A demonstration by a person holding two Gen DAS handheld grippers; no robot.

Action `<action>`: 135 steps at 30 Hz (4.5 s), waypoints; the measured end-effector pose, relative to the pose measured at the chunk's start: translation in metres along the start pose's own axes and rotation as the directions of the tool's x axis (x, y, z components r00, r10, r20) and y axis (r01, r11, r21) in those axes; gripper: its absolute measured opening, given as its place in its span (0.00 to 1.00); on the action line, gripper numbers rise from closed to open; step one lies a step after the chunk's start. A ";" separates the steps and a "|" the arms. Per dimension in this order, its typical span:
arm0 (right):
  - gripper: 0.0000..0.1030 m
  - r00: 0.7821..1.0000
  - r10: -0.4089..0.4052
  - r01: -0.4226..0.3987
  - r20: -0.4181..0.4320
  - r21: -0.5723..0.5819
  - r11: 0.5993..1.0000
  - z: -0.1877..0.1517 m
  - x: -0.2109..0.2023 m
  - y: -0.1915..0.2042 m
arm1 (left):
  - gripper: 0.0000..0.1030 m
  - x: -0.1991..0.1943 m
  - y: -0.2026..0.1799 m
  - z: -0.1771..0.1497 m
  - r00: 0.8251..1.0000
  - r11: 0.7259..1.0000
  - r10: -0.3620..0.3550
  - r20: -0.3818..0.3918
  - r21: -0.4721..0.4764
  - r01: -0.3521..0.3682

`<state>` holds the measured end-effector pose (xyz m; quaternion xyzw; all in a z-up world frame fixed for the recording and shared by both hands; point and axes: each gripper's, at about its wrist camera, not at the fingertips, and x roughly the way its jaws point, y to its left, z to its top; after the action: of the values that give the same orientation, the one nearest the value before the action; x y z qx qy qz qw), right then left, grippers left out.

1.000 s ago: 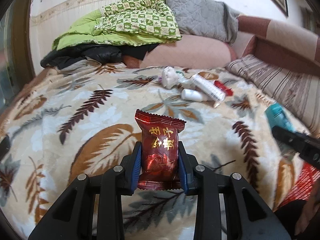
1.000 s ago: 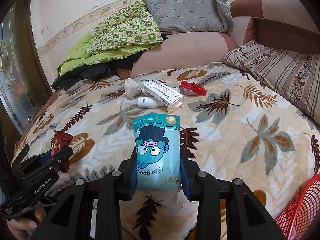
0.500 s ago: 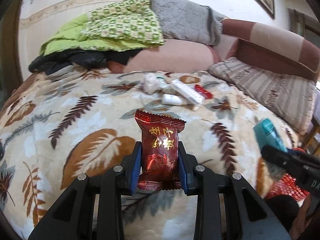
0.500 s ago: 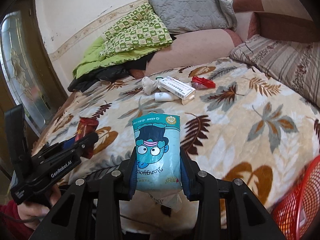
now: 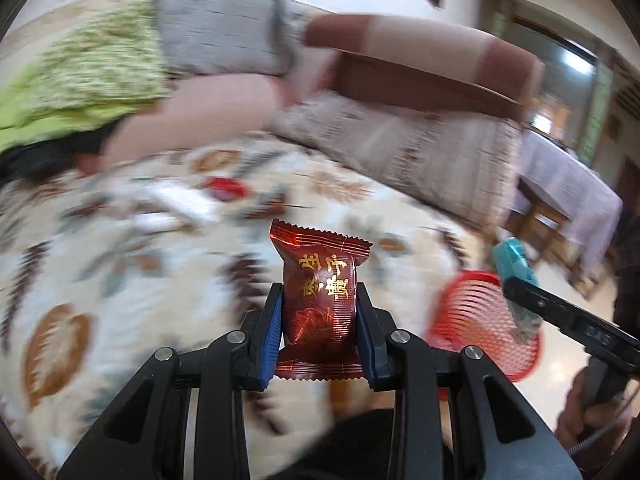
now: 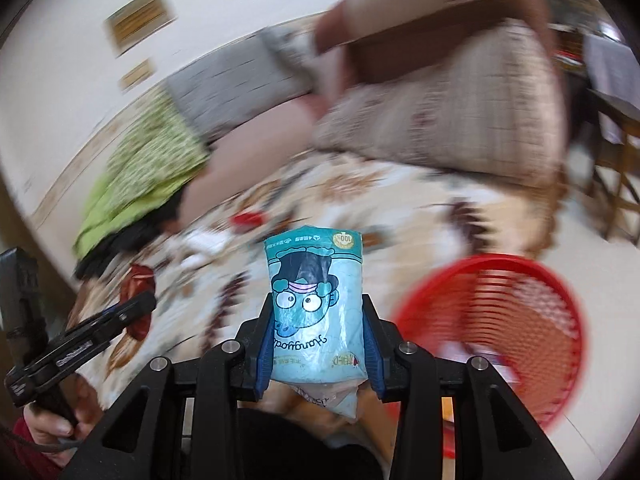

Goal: Collect trash
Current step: 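Carry both items to the red basket and open both tools to drop them, then bring both open tools back over the trash on the bed, then grasp the white barcode medicine box with the right tool, then grasp the white spray bottle with the left tool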

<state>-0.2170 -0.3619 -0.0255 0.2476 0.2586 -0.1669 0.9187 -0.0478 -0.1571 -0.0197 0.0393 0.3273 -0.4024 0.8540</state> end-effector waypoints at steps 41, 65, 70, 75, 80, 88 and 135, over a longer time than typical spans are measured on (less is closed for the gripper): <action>0.71 0.965 0.178 -0.220 -0.191 -0.229 0.948 0.015 0.086 0.101 | 0.62 0.026 0.122 0.009 0.980 0.958 0.139 -0.139 -0.232 -0.169; 0.83 0.833 0.273 -0.416 -0.482 -0.220 0.882 0.086 0.424 0.233 | 0.62 0.076 0.255 -0.027 0.885 0.796 0.434 -0.166 -0.389 -0.463; 0.83 0.737 0.384 -0.536 -0.557 -0.134 0.833 0.071 0.421 0.244 | 0.62 0.074 0.261 -0.028 0.883 0.784 0.438 -0.166 -0.410 -0.466; 0.86 0.797 0.223 -0.483 -0.562 -0.369 0.794 0.042 0.400 0.276 | 0.62 0.069 0.263 -0.028 0.877 0.767 0.453 -0.159 -0.432 -0.474; 0.63 0.868 0.075 -0.375 -0.491 -0.549 0.747 0.024 0.392 0.286 | 0.62 0.069 0.263 -0.029 0.872 0.763 0.461 -0.167 -0.428 -0.485; 0.13 0.841 0.143 -0.380 -0.522 -0.382 0.842 0.026 0.362 0.257 | 0.62 0.071 0.261 -0.028 0.876 0.775 0.455 -0.160 -0.414 -0.478; 0.14 0.974 0.211 -0.212 -0.080 -0.005 0.977 0.054 0.279 0.158 | 0.40 0.226 0.221 0.080 0.908 0.986 0.141 -0.394 0.134 -0.095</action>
<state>0.0987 -0.3113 -0.0825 0.2741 0.2681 -0.0565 0.9219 0.2566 -0.1847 -0.1339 0.1884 0.4698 -0.3510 0.7878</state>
